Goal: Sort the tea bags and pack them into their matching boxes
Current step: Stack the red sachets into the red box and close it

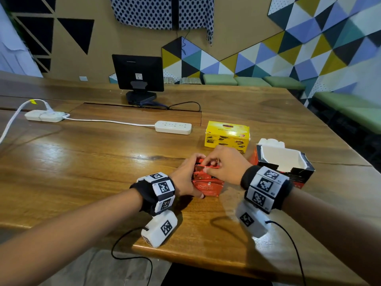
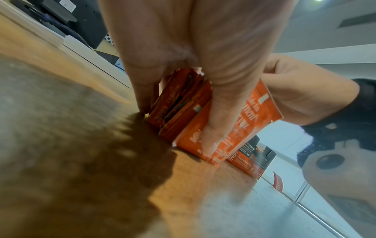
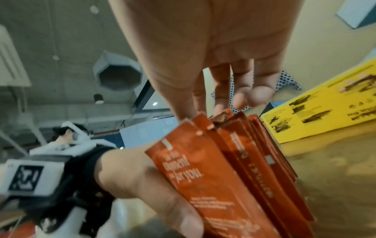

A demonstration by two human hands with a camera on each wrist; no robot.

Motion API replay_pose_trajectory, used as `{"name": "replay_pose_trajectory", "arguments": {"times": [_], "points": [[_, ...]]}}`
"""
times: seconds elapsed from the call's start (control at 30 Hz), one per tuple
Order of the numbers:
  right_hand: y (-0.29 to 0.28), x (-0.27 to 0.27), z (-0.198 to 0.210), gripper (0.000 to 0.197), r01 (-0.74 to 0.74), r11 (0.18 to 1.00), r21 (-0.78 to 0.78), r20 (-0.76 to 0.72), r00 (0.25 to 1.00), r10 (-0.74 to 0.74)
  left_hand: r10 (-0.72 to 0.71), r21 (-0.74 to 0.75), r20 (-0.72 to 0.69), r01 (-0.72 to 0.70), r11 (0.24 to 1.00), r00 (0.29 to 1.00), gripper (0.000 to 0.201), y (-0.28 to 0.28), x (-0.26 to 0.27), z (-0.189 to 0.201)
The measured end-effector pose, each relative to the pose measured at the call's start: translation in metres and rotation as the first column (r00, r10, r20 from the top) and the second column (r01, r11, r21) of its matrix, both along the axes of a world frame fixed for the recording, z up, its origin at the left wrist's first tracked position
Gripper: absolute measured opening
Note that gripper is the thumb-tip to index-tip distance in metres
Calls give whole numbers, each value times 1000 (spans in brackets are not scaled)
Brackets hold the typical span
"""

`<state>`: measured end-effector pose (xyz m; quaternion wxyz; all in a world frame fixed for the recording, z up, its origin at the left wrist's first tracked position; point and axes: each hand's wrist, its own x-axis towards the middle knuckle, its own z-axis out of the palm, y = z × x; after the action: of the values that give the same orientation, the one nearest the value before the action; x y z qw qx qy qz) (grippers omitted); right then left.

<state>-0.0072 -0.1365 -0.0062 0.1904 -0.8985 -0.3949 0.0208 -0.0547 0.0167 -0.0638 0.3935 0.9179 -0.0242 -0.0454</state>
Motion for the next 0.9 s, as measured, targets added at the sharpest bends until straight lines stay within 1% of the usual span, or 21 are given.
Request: {"name": "replay_pose_trajectory", "arguments": {"times": [0.03,0.1,0.23,0.3,0.37,0.47,0.57,0.67,0.7,0.77,0.8,0.83,0.9], "points": [[2,0,-1,20,6,1000,-10,11,1000,-6,-3,-1,1,3,1000,1000,103,0,0,0],[0,-1,1,18,41,999,18,4,999,-41,-5,-7,-1,5,1000,1000,102,1,0,0],[-21,4,3,9,127,984,122,-115,987,-113,-8,-16,1,8,1000,1000,102,1,1,-1],[-35,8,0,4,167,975,147,-178,974,-140,-12,-27,-7,12,1000,1000,103,1,1,-1],[-46,10,-5,8,199,974,110,-208,963,-173,-12,-36,-17,11,999,1000,103,1,1,0],[-51,10,-12,4,243,970,11,-244,941,-233,-23,-38,-12,23,999,1000,104,0,0,1],[-43,7,-17,4,229,972,-42,-259,937,-232,-10,-16,-9,10,1000,1000,105,-1,-1,2],[-32,5,-22,22,181,980,-87,-211,958,-196,-9,-16,-2,9,1000,1000,105,0,0,1],[-30,5,-22,25,180,981,-77,-230,954,-194,-7,-15,-3,7,1000,1000,105,0,0,1],[-31,4,-21,22,185,983,11,-275,945,-175,0,-20,0,0,1000,1000,104,0,-1,0],[-32,3,-18,20,179,981,71,-255,954,-156,1,-20,4,0,1000,1000,103,0,-1,0],[-33,1,-14,17,161,979,128,-203,970,-134,-3,-19,8,3,1000,1000,103,1,0,0],[-33,-7,-7,8,71,978,198,-89,995,-54,-12,-19,13,12,1000,1000,103,1,1,0]]}}
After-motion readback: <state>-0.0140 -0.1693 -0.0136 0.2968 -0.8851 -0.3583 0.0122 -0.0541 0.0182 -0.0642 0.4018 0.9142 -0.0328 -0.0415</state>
